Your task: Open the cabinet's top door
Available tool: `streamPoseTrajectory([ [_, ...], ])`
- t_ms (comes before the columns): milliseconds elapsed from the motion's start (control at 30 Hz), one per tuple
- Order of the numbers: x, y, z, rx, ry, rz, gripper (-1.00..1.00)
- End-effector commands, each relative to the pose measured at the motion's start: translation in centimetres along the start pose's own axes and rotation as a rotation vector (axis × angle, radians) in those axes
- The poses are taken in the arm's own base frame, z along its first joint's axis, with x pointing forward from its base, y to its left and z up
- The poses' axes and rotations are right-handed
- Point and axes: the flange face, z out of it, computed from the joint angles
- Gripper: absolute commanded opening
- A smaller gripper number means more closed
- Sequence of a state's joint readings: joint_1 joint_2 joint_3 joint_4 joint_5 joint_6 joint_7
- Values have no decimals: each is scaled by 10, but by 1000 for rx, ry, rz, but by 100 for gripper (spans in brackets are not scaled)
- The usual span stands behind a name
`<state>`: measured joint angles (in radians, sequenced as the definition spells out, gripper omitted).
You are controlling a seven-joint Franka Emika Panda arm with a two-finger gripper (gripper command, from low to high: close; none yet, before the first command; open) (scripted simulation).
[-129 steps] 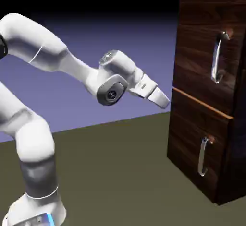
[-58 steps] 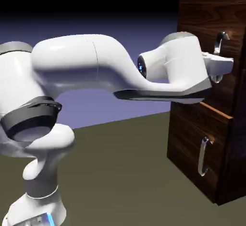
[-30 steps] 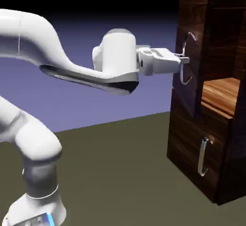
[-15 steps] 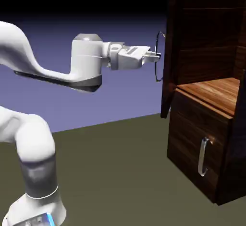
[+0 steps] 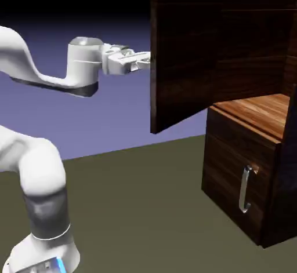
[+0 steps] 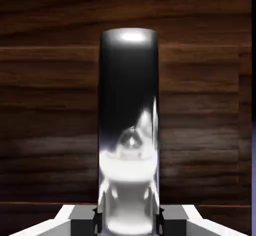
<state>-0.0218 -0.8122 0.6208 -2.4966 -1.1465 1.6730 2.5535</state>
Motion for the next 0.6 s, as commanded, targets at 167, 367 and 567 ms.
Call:
streamPoseTrajectory([
  [167,-19,-19,-43,-115,115,0,-100],
  [367,-38,-38,-75,-209,209,0,-100],
  [567,-54,-53,-95,-275,274,0,-100],
])
